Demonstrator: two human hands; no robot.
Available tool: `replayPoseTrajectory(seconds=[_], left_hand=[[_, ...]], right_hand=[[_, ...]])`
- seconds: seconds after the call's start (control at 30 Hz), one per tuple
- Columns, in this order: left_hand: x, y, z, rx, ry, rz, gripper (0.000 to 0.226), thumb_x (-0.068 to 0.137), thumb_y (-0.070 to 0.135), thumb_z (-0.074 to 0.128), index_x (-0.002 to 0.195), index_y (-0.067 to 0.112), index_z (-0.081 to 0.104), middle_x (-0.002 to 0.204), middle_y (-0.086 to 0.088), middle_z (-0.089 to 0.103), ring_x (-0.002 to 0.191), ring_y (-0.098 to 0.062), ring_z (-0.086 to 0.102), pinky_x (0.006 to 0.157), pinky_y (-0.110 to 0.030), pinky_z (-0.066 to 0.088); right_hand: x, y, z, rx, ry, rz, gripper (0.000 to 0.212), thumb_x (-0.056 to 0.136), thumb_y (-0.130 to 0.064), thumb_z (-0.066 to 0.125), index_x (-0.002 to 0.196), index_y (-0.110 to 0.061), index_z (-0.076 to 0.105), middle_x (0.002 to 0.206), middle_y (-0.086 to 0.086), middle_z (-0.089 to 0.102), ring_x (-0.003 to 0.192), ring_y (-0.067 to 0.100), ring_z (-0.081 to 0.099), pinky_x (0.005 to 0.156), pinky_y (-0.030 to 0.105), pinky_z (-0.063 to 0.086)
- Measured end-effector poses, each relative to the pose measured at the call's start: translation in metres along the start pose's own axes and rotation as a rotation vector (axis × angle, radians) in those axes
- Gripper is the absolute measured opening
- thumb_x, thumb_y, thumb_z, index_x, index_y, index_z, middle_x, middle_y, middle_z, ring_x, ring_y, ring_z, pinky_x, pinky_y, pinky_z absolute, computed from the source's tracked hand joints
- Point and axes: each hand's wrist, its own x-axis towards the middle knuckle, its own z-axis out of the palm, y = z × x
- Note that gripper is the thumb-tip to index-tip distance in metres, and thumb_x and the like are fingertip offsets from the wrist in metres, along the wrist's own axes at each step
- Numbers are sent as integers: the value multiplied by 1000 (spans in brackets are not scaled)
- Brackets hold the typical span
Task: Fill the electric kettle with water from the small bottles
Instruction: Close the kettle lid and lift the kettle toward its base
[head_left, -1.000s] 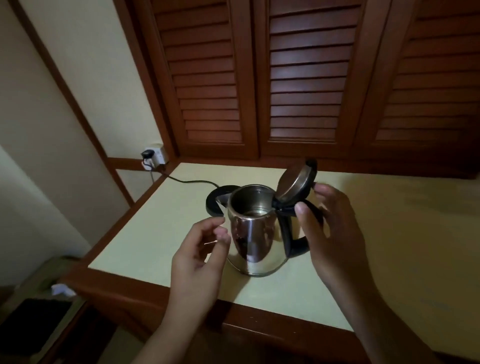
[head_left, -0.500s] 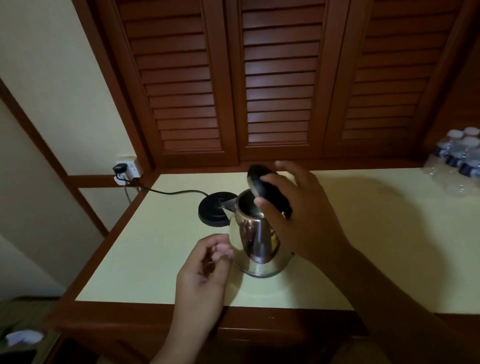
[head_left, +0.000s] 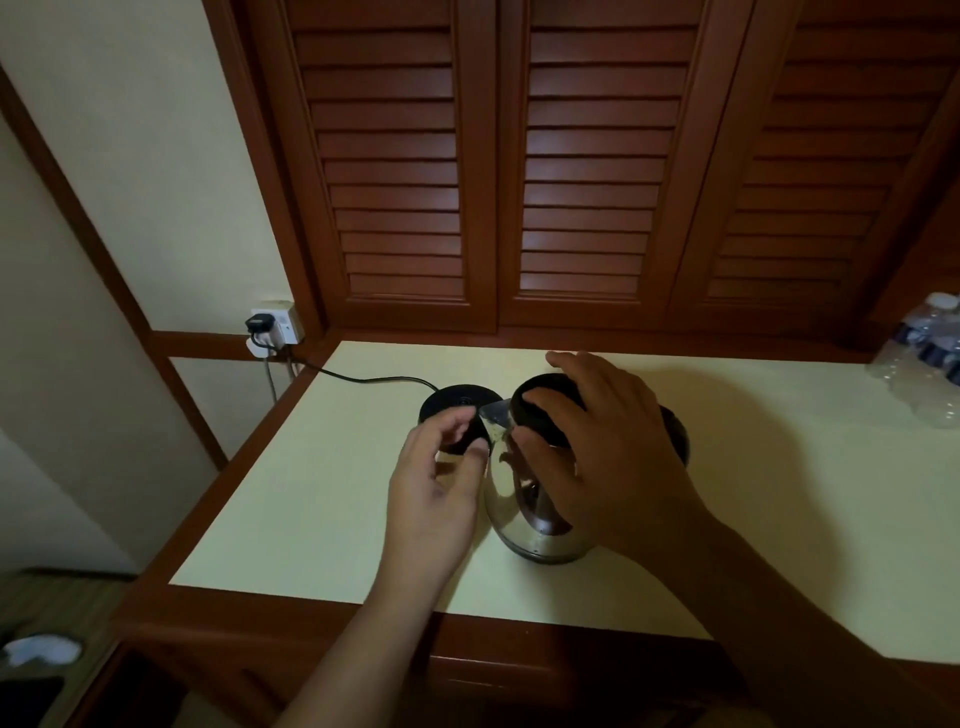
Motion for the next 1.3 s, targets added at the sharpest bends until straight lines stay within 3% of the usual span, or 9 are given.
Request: replayPoseTrajectory(seconds=[0.07, 0.2, 0.4, 0.83, 0.97, 1.07, 1.13, 1.23, 1.3], left_hand=[[8, -1, 6, 44, -29, 4, 37, 106, 21, 62, 133, 46, 59, 132, 23, 60, 124, 12, 54, 99, -6, 43], [13, 2, 14, -49, -59, -66, 45, 105, 6, 61, 140, 33, 54, 126, 18, 62, 110, 22, 57, 85, 2, 45], [15, 2, 18, -98, -44, -103, 51, 100, -3, 64, 136, 32, 52, 114, 10, 65, 98, 13, 64, 82, -3, 49], [9, -9, 17, -16, -48, -111, 49, 100, 0, 63, 131, 37, 53, 116, 20, 66, 100, 22, 61, 80, 2, 45], [1, -20, 12, -27, -92, -148, 49, 101, 0, 63, 131, 38, 55, 111, 20, 71, 105, 12, 65, 83, -3, 49], [-5, -26, 10, -6, -154, -163, 49, 100, 3, 64, 133, 39, 54, 110, 34, 69, 113, 11, 63, 89, -7, 50], [-9, -26, 10, 15, -217, -157, 50, 99, 10, 67, 134, 43, 51, 112, 44, 64, 114, 19, 58, 92, -8, 50], [-14, -25, 12, 17, -306, -158, 57, 98, 14, 72, 139, 46, 48, 122, 40, 61, 112, 33, 50, 85, 2, 46], [-16, -26, 13, 23, -339, -155, 64, 96, 15, 74, 146, 42, 44, 132, 28, 60, 117, 24, 55, 86, 0, 47]], right_hand=[[0, -6, 4, -17, -14, 21, 49, 100, -51, 34, 124, -20, 64, 150, 8, 50, 141, 33, 42, 112, 61, 35], [-4, -13, 10, -18, 15, 56, 49, 99, -43, 32, 124, -15, 63, 149, 9, 51, 143, 34, 40, 114, 62, 32], [-8, -16, 15, -14, 11, 71, 50, 99, -45, 30, 129, -17, 58, 150, 6, 48, 146, 33, 34, 116, 62, 27], [-16, -9, 19, -12, 1, 47, 52, 102, -49, 29, 137, -21, 55, 158, 7, 41, 152, 34, 26, 119, 64, 20], [-30, 10, 11, 124, 114, 103, 50, 103, -48, 33, 141, -22, 52, 158, 5, 41, 151, 28, 27, 124, 57, 12], [-44, 26, 9, 288, 255, 226, 46, 100, -37, 50, 141, -16, 53, 150, 4, 47, 143, 18, 36, 119, 51, 29], [-51, 34, 7, 438, 252, 381, 50, 98, -26, 59, 146, -19, 46, 150, 1, 45, 136, 8, 35, 114, 31, 34], [-57, 44, 8, 657, 132, 593, 66, 95, -8, 63, 153, -26, 35, 143, -14, 40, 124, -5, 34, 92, -4, 25], [-58, 50, 9, 731, 93, 649, 69, 96, -5, 59, 155, -30, 33, 139, -17, 38, 123, -2, 38, 93, 6, 31]])
